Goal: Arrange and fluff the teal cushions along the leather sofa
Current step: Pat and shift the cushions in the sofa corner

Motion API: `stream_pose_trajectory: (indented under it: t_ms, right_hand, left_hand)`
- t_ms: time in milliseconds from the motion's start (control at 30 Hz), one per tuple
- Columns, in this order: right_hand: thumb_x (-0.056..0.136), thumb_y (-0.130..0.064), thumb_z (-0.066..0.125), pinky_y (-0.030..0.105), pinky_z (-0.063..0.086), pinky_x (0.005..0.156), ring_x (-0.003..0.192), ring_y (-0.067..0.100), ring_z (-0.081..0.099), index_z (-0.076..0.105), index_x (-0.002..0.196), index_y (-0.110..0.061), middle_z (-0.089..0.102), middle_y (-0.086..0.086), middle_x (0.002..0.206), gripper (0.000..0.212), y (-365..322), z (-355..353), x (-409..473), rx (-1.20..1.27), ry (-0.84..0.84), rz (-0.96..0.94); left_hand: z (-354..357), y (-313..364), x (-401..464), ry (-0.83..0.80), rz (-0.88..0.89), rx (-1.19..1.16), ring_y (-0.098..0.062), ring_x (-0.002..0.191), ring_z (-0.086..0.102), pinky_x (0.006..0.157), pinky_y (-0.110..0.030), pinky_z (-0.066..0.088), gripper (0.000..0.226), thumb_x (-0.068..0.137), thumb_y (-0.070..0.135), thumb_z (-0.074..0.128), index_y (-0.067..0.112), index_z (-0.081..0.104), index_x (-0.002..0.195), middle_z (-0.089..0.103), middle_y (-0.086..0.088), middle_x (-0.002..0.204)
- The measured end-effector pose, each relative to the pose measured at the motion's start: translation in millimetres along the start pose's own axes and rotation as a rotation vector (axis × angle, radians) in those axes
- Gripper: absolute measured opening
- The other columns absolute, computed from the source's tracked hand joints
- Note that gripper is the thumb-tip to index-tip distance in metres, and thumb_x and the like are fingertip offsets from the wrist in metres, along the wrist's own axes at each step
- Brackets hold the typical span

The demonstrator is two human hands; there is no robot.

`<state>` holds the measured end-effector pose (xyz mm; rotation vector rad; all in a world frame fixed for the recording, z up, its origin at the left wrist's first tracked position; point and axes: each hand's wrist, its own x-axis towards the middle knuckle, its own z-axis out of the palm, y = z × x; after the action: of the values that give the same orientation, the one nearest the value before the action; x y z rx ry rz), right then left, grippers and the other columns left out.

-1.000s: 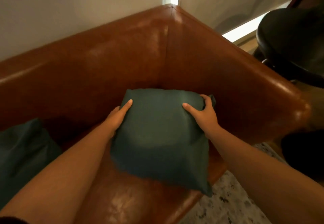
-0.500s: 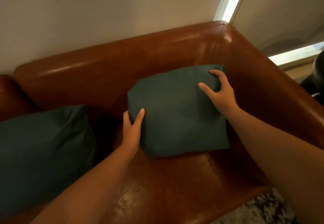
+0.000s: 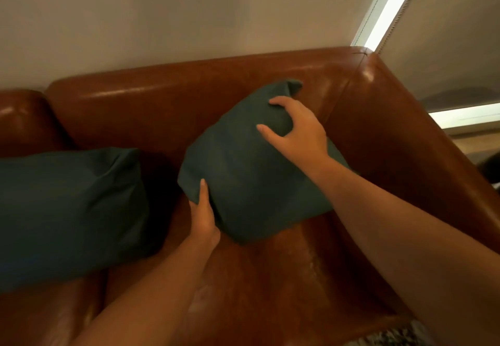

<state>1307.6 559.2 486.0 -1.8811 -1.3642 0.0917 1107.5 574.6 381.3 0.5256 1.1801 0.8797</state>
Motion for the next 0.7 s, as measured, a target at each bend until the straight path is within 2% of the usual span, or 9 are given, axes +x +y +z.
stream_pose_trajectory:
  t_ms: [67, 100, 133, 200, 233, 333, 433, 567, 700]
  right_hand:
    - [0.079, -0.053, 0.062, 0.038, 0.051, 0.081, 0.104, 0.018, 0.057, 0.055, 0.117, -0.033, 0.061, -0.008, 0.108, 0.043, -17, 9, 12, -0.091, -0.072, -0.143]
    - [0.08, -0.054, 0.06, 0.037, 0.051, 0.078, 0.102, 0.019, 0.057, 0.055, 0.116, -0.033, 0.06, -0.007, 0.106, 0.042, -25, 13, 18, -0.14, -0.125, -0.203]
    - [0.081, -0.053, 0.059, 0.037, 0.051, 0.076, 0.102, 0.02, 0.056, 0.055, 0.116, -0.034, 0.06, -0.006, 0.105, 0.041, -32, 17, 22, -0.192, -0.187, -0.254]
    - [0.083, -0.052, 0.059, 0.036, 0.049, 0.076, 0.104, 0.021, 0.055, 0.054, 0.116, -0.034, 0.059, -0.007, 0.108, 0.038, -43, 24, 31, -0.254, -0.315, -0.318]
    - [0.084, -0.051, 0.059, 0.037, 0.049, 0.076, 0.105, 0.02, 0.055, 0.054, 0.116, -0.034, 0.059, -0.008, 0.11, 0.037, -46, 26, 34, -0.251, -0.357, -0.328]
    - [0.082, -0.049, 0.06, 0.04, 0.05, 0.082, 0.108, 0.017, 0.055, 0.056, 0.112, -0.034, 0.06, -0.01, 0.112, 0.034, -44, 25, 35, -0.145, -0.357, -0.275]
    - [0.082, -0.041, 0.065, 0.036, 0.049, 0.087, 0.107, 0.011, 0.057, 0.06, 0.106, -0.028, 0.063, -0.01, 0.111, 0.028, -28, 14, 26, 0.074, -0.151, -0.115]
    - [0.079, -0.04, 0.07, 0.025, 0.047, 0.082, 0.096, 0.004, 0.058, 0.058, 0.094, -0.028, 0.062, -0.015, 0.099, 0.023, 6, 5, -1, 0.213, 0.07, 0.205]
    - [0.081, -0.044, 0.067, 0.032, 0.047, 0.078, 0.097, 0.014, 0.06, 0.053, 0.096, -0.031, 0.06, -0.01, 0.1, 0.025, 55, 5, -29, 0.225, 0.09, 0.566]
  left_hand:
    - [-5, -14, -5, 0.116, -0.058, 0.027, -0.02, 0.105, 0.059, 0.091, -0.041, 0.05, 0.055, 0.083, 0.065, 0.049, 0.026, 0.059, 0.122, 0.062, -0.006, 0.124]
    - [2, -20, -5, 0.269, -0.161, -0.085, -0.022, 0.107, 0.057, 0.095, -0.039, 0.046, 0.052, 0.089, 0.058, 0.042, 0.02, 0.061, 0.119, 0.061, -0.009, 0.125]
    - [8, -25, -10, 0.274, -0.255, -0.133, -0.025, 0.117, 0.053, 0.1, -0.042, 0.042, 0.05, 0.093, 0.052, 0.038, 0.017, 0.057, 0.125, 0.055, -0.01, 0.132]
    - [24, -45, -16, -0.012, -0.429, -0.165, -0.03, 0.127, 0.046, 0.092, -0.049, 0.046, 0.053, 0.096, 0.052, 0.037, 0.021, 0.043, 0.138, 0.043, -0.005, 0.146]
    - [16, -54, -19, -0.099, -0.44, -0.208, -0.031, 0.128, 0.046, 0.086, -0.049, 0.048, 0.054, 0.095, 0.054, 0.038, 0.025, 0.041, 0.14, 0.041, -0.002, 0.147]
    - [1, -65, -12, -0.045, -0.299, -0.243, -0.028, 0.123, 0.051, 0.082, -0.048, 0.053, 0.055, 0.092, 0.057, 0.042, 0.031, 0.039, 0.141, 0.047, 0.003, 0.141]
    - [-1, -41, -8, 0.12, -0.043, -0.099, -0.026, 0.115, 0.057, 0.091, -0.055, 0.05, 0.048, 0.093, 0.05, 0.047, 0.028, 0.044, 0.136, 0.053, 0.001, 0.136]
    - [-23, -3, 15, 0.218, 0.23, 0.227, -0.021, 0.122, 0.051, 0.105, -0.045, 0.041, 0.048, 0.095, 0.048, 0.045, 0.025, 0.047, 0.137, 0.053, 0.0, 0.137]
    - [-11, 15, 29, 0.165, 0.313, 0.705, -0.028, 0.126, 0.049, 0.107, -0.042, 0.037, 0.052, 0.094, 0.054, 0.04, 0.021, 0.051, 0.133, 0.054, -0.006, 0.136]
